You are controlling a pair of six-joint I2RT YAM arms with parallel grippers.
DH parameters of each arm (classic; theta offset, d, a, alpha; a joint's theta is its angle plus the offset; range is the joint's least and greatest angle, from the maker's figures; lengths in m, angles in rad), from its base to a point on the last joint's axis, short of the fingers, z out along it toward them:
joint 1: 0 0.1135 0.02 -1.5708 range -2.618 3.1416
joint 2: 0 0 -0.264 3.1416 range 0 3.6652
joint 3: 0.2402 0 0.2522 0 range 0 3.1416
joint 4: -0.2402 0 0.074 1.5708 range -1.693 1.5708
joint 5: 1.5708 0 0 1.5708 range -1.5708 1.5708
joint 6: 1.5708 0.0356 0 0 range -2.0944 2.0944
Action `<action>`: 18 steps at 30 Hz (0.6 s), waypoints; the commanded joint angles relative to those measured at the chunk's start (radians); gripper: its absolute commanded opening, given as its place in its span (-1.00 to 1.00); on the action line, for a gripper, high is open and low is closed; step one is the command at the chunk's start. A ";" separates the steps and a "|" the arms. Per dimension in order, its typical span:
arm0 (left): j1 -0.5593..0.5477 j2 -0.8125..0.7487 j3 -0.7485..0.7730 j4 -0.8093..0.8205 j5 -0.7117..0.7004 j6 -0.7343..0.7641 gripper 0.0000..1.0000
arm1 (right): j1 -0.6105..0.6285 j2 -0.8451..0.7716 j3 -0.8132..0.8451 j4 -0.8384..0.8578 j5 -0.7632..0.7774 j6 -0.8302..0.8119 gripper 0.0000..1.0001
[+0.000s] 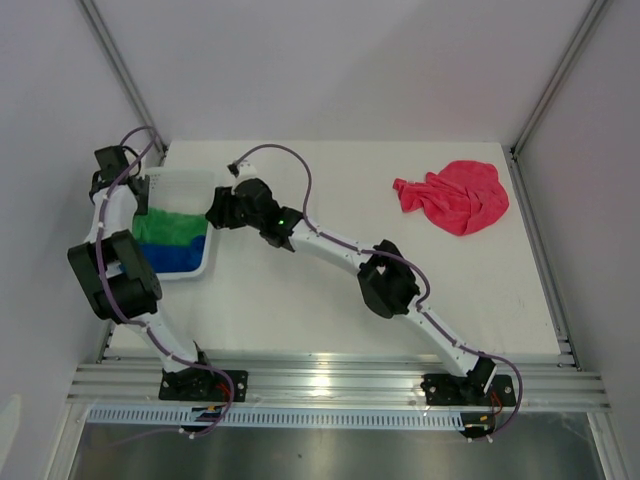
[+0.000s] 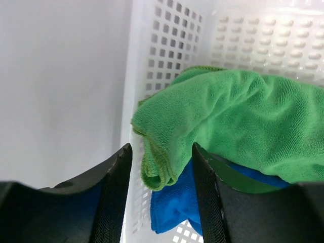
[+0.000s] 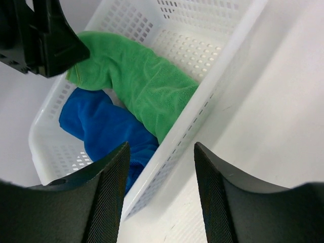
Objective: Roll the towels
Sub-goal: Place the rolled towel into the container
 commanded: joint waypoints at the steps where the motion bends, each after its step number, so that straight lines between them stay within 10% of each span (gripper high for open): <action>1: -0.012 -0.073 0.045 0.043 -0.077 0.027 0.08 | 0.007 -0.114 -0.025 0.008 0.008 -0.041 0.14; 10: -0.064 -0.206 -0.007 -0.018 0.032 0.039 0.04 | -0.046 -0.253 -0.171 -0.053 0.036 -0.052 0.09; 18: -0.229 -0.295 0.002 -0.297 0.279 0.042 0.17 | -0.256 -0.675 -0.707 -0.209 0.230 -0.111 0.09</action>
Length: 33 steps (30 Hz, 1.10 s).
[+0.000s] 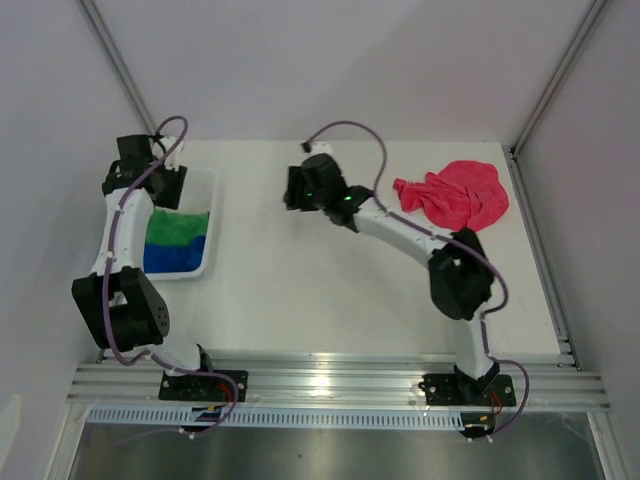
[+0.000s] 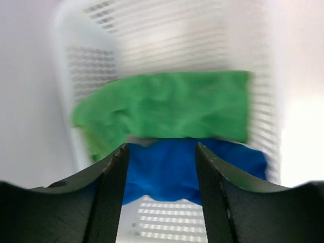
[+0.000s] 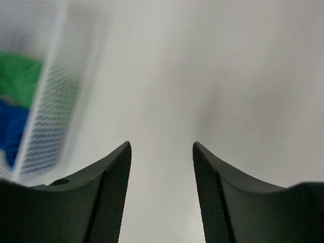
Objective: Roll the towels
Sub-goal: Place the rolled towel into the container, then move the towel to the center of the board
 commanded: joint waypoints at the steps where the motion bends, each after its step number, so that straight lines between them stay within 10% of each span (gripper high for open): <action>1: -0.085 -0.073 0.007 -0.131 0.115 0.027 0.19 | -0.169 -0.217 -0.200 -0.089 0.156 -0.049 0.10; 9: -0.207 -0.078 0.066 -0.246 0.158 -0.010 0.35 | -0.502 -0.258 -0.368 -0.171 0.171 -0.161 0.28; 21: -0.231 -0.108 0.019 -0.286 0.178 -0.071 0.38 | -0.645 0.226 0.073 -0.351 0.182 -0.113 0.29; 28: -0.231 -0.104 0.005 -0.288 0.195 -0.091 0.40 | -0.579 0.218 -0.048 -0.255 0.062 -0.162 -0.96; 33: -0.232 -0.104 -0.001 -0.292 0.216 -0.096 0.40 | -0.400 0.102 -0.174 -0.202 -0.051 -0.340 -1.00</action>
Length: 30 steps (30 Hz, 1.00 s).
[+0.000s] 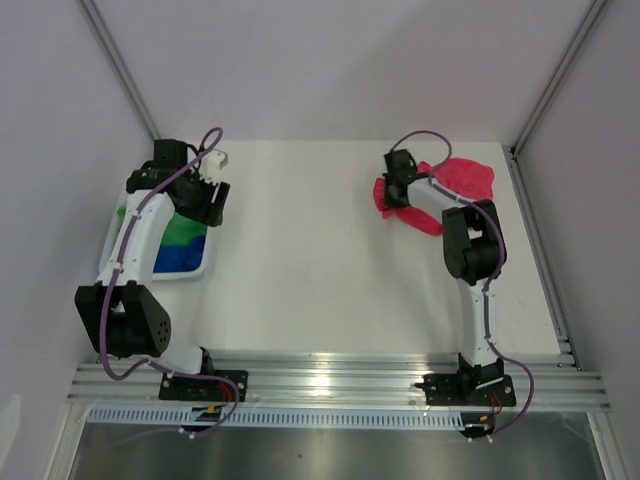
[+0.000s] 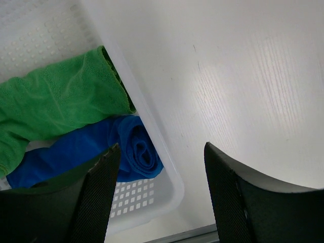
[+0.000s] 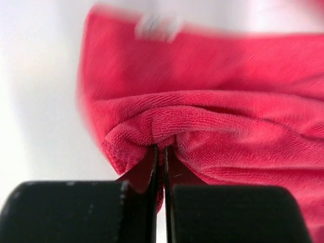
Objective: Roll the towels
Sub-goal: Move the towel to the center of the board
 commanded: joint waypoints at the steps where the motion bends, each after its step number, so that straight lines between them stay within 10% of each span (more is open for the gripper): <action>1: -0.008 -0.037 -0.004 -0.007 0.039 -0.023 0.40 | 0.236 -0.094 -0.113 0.002 -0.197 -0.181 -1.00; 12: -0.039 -0.044 -0.029 -0.057 0.106 0.027 0.38 | 0.453 -0.508 -0.555 0.106 -0.391 -0.215 -0.96; 13: -0.056 -0.048 -0.043 -0.068 0.109 0.046 0.37 | 0.451 -0.523 -0.586 0.084 -0.354 -0.204 -0.83; 14: -0.083 -0.051 -0.050 -0.070 0.111 0.058 0.36 | 0.439 -0.536 -0.593 0.070 -0.284 -0.166 -0.29; 17: -0.180 -0.070 -0.113 -0.059 0.089 0.103 0.35 | 0.404 -0.597 -0.623 0.031 -0.240 -0.090 0.00; 30: -0.666 -0.036 -0.513 0.336 -0.125 0.388 0.33 | 0.327 -0.878 -0.962 0.275 -0.333 0.286 -0.04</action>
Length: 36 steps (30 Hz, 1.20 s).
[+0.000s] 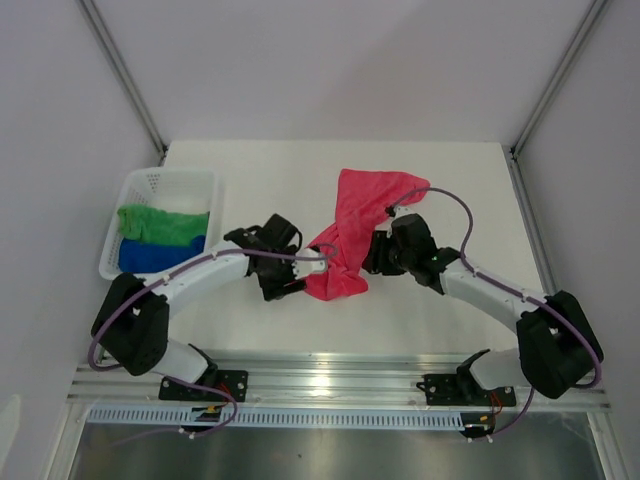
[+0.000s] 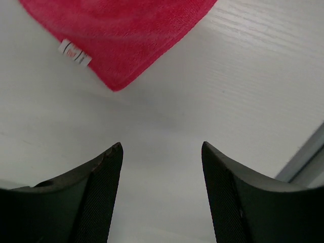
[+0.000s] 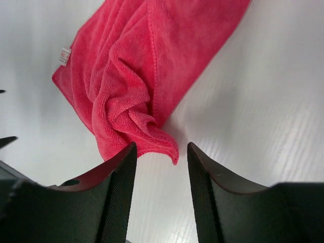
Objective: Roll the towels
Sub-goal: Move the towel to the center of the board, then flatten the towel
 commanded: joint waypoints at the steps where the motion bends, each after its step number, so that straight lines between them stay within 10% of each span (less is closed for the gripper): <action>1: -0.060 0.026 -0.094 0.208 -0.108 0.165 0.33 | 0.036 0.063 -0.013 0.072 -0.017 0.100 -0.01; 19: -0.102 0.241 -0.089 0.381 -0.160 0.328 0.32 | 0.073 0.238 -0.064 0.208 -0.052 0.093 -0.11; 22: -0.100 0.294 -0.036 0.345 -0.179 0.304 0.05 | 0.073 0.238 -0.070 0.231 -0.066 0.107 -0.46; 25: -0.102 0.320 -0.008 0.298 -0.158 0.277 -0.91 | 0.073 0.208 -0.075 0.231 -0.066 0.107 -0.86; 36: 0.006 -0.020 0.064 0.149 0.043 0.028 -0.99 | 0.091 -0.179 -0.003 -0.063 0.017 0.097 -1.00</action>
